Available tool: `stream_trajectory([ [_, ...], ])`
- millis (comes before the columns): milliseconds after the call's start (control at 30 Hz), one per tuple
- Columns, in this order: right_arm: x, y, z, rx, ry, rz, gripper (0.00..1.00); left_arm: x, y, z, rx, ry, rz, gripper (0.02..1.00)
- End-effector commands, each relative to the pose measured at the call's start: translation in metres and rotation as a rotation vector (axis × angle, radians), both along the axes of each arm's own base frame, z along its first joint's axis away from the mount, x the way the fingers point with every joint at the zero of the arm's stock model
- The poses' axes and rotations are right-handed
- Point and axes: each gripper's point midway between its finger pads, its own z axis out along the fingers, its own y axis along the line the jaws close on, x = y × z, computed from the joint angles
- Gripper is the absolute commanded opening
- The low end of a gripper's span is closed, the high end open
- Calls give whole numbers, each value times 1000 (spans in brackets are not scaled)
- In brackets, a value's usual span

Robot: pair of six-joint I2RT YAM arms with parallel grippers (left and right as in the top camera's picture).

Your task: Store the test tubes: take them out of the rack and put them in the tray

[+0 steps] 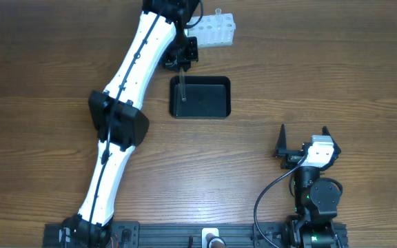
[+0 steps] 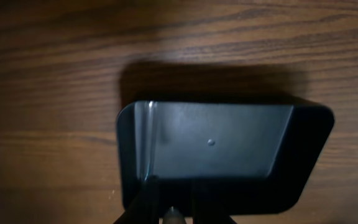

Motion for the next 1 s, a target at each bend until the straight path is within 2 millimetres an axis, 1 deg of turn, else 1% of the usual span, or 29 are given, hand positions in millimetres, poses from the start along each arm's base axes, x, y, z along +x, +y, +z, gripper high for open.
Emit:
stream_trajectory([
  [33,0,0,-1,4,-1,1,991,-3,-13,-11,-9,16,-48,42],
  [200,0,0,-1,4,-1,1,993,-7,-18,-27,5,46,-63,40],
  [300,0,0,-1,4,-1,1,993,-8,-19,-33,6,57,-90,42],
  [633,0,0,-1,4,-1,1,991,-11,-18,-58,27,108,-92,56],
  [1000,0,0,-1,4,-1,1,993,-12,-16,-71,36,130,-115,64],
])
